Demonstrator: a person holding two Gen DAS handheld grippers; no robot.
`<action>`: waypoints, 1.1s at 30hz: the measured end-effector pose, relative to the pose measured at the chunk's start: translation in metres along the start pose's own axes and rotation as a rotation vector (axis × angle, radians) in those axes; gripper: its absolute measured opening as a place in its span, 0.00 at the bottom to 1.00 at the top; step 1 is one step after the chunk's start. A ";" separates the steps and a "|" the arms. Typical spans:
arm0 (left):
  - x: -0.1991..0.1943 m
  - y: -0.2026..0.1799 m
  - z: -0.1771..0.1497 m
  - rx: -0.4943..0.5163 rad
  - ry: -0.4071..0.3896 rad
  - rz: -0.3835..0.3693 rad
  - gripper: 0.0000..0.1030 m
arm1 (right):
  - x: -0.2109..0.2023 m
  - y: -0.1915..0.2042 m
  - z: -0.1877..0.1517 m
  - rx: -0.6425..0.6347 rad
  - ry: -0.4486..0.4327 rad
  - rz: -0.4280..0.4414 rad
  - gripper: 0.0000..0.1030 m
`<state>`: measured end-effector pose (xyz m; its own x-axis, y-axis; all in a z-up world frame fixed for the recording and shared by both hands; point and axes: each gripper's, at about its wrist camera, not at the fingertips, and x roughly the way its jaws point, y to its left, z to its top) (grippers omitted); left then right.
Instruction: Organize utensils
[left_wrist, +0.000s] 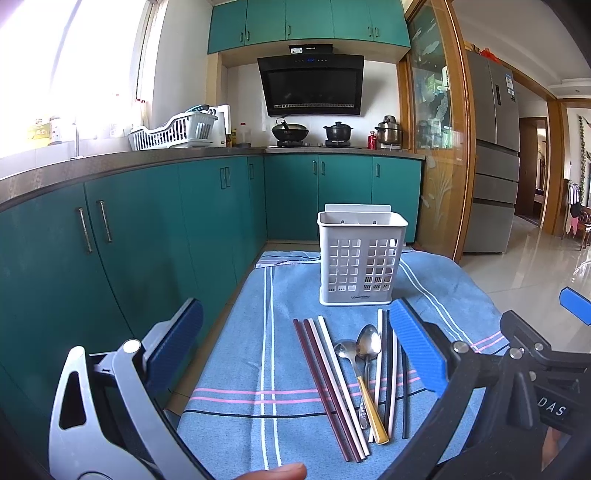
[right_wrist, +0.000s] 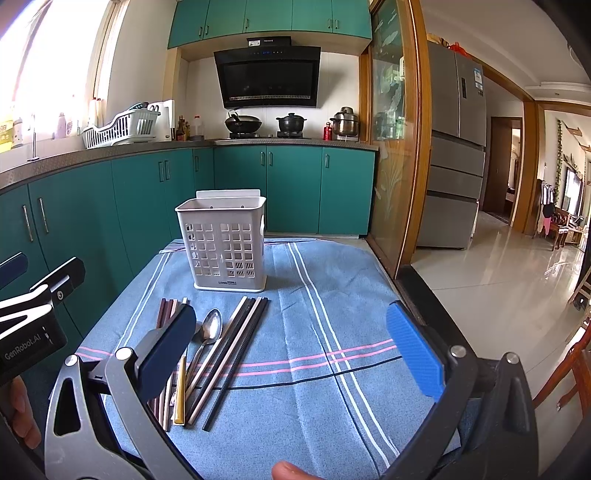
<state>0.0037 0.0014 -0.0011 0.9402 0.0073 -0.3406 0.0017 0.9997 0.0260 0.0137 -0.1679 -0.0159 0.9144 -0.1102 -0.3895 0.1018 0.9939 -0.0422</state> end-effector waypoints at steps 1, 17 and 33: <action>0.000 0.000 0.000 0.001 0.001 0.000 0.97 | 0.000 0.000 0.000 0.001 -0.001 0.000 0.98; 0.000 0.000 -0.001 0.001 0.000 0.004 0.97 | -0.001 -0.001 -0.001 0.004 -0.003 0.001 0.98; 0.001 0.001 -0.001 0.001 0.000 0.005 0.97 | -0.002 -0.001 0.000 0.005 -0.002 0.003 0.98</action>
<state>0.0043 0.0021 -0.0026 0.9401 0.0119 -0.3408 -0.0024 0.9996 0.0283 0.0117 -0.1685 -0.0152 0.9154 -0.1069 -0.3881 0.1009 0.9942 -0.0360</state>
